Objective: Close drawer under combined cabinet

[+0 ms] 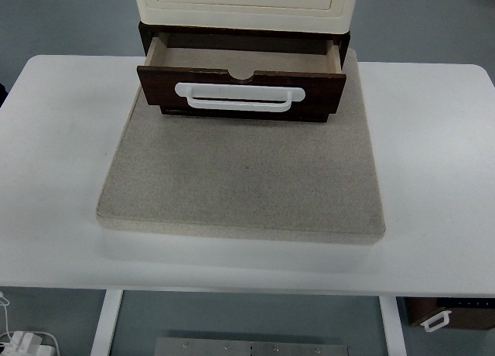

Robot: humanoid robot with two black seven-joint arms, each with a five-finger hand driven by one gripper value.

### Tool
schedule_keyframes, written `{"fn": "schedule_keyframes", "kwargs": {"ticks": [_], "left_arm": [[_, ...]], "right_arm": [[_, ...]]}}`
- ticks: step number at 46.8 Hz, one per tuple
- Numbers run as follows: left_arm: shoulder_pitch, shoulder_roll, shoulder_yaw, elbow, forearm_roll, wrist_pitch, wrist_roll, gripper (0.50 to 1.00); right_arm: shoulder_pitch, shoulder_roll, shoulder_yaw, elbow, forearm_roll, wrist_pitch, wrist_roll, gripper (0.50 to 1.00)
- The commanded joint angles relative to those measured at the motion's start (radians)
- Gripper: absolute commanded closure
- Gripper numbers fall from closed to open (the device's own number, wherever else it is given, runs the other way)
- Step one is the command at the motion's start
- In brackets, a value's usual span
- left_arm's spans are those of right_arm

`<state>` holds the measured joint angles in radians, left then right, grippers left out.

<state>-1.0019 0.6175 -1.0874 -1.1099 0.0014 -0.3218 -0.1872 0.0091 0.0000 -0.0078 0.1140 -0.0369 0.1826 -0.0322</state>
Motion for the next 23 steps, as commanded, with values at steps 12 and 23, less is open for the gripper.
{"fn": "schedule_keyframes", "kwargs": {"ticks": [12, 23], "left_arm": [[-0.001, 0.050, 0.138, -0.263, 0.011, 0.000, -0.014, 0.500], [-0.007, 0.070, 0.268, -0.387, 0.063, -0.011, -0.012, 0.500]], "right_arm": [[0.000, 0.000, 0.000, -0.001, 0.000, 0.000, 0.000, 0.548], [0.000, 0.000, -0.001, -0.001, 0.000, 0.000, 0.000, 0.548]]}}
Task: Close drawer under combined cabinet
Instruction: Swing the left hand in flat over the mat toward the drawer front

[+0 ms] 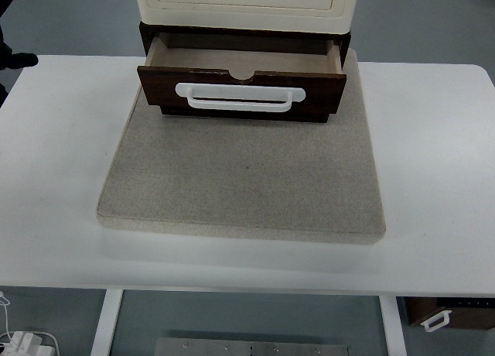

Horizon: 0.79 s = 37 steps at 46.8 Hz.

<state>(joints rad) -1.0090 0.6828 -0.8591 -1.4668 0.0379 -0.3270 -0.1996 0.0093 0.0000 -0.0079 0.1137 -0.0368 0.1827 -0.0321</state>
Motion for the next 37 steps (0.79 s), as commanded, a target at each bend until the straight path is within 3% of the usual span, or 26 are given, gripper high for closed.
{"fn": "schedule_keyframes", "kwargs": {"ticks": [1, 18, 30, 37], "left_arm": [[0.000, 0.008, 0.057, -0.042, 0.042, -0.007, 0.000, 0.500], [-0.003, 0.037, 0.284, -0.193, 0.272, -0.029, 0.005, 0.500], [-0.005, 0.026, 0.451, -0.207, 0.585, -0.049, 0.019, 0.500], [-0.003, 0.021, 0.499, -0.199, 0.727, -0.069, 0.129, 0.500]], "right_arm": [[0.000, 0.000, 0.000, 0.000, 0.000, 0.000, 0.000, 0.548], [0.000, 0.000, 0.000, 0.001, 0.000, 0.000, 0.000, 0.548], [0.000, 0.000, 0.000, 0.000, 0.000, 0.000, 0.000, 0.548], [0.000, 0.000, 0.000, 0.001, 0.000, 0.000, 0.000, 0.548]]}}
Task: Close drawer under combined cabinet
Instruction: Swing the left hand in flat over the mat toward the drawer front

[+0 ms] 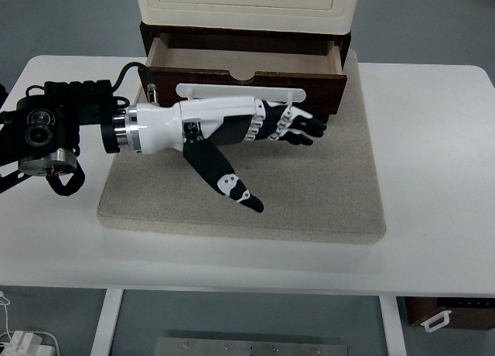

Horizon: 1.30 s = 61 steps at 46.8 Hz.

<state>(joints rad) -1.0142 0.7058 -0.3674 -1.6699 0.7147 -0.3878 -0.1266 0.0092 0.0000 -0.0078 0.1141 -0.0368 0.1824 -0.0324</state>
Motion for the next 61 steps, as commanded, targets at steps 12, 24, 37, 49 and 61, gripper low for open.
{"fn": "schedule_keyframes", "kwargs": {"ticks": [12, 24, 37, 49, 61], "left_arm": [[-0.058, -0.048, 0.002, 0.084, 0.066, -0.112, 0.298, 0.500], [-0.119, -0.115, -0.005, 0.193, 0.066, -0.215, 0.380, 0.500], [-0.173, -0.154, -0.004, 0.289, 0.069, -0.223, 0.407, 0.500], [-0.178, -0.186, -0.004, 0.355, 0.083, -0.223, 0.409, 0.500], [-0.179, -0.198, -0.005, 0.386, 0.100, -0.223, 0.407, 0.500]], "right_arm": [[0.000, 0.000, 0.000, -0.001, 0.000, 0.000, 0.000, 0.548], [0.000, 0.000, 0.000, -0.001, 0.000, 0.000, 0.000, 0.548], [0.000, 0.000, 0.000, -0.001, 0.000, 0.000, 0.000, 0.548], [0.000, 0.000, 0.000, 0.001, 0.000, 0.000, 0.000, 0.548], [0.000, 0.000, 0.000, 0.001, 0.000, 0.000, 0.000, 0.548]]}}
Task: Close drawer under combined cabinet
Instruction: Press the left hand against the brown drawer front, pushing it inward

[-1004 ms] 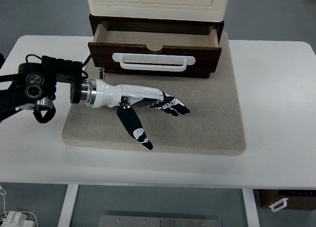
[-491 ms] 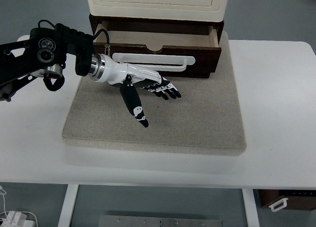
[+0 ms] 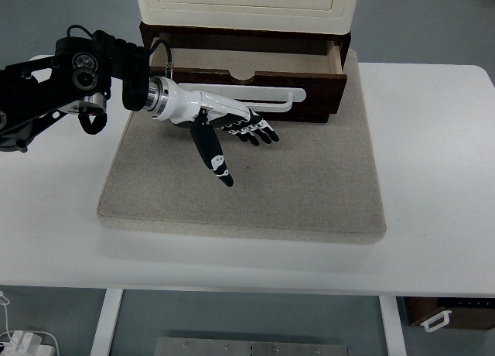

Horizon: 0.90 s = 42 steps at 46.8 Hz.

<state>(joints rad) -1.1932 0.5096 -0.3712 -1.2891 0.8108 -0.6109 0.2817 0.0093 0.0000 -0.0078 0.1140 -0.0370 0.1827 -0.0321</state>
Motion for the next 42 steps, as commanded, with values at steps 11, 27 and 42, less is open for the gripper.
{"fn": "schedule_keyframes", "kwargs": {"ticks": [11, 27, 42], "left_arm": [[-0.002, -0.016, -0.003, 0.030, 0.007, 0.000, -0.001, 0.500], [-0.009, -0.025, -0.021, 0.086, 0.004, 0.000, -0.001, 0.500], [-0.014, -0.045, -0.037, 0.151, 0.002, 0.000, -0.004, 0.500]], "right_arm": [[0.000, 0.000, 0.000, -0.001, 0.000, 0.000, 0.000, 0.548], [0.000, 0.000, 0.000, -0.001, 0.000, 0.000, 0.000, 0.548], [0.000, 0.000, 0.000, 0.001, 0.000, 0.000, 0.000, 0.548]]}}
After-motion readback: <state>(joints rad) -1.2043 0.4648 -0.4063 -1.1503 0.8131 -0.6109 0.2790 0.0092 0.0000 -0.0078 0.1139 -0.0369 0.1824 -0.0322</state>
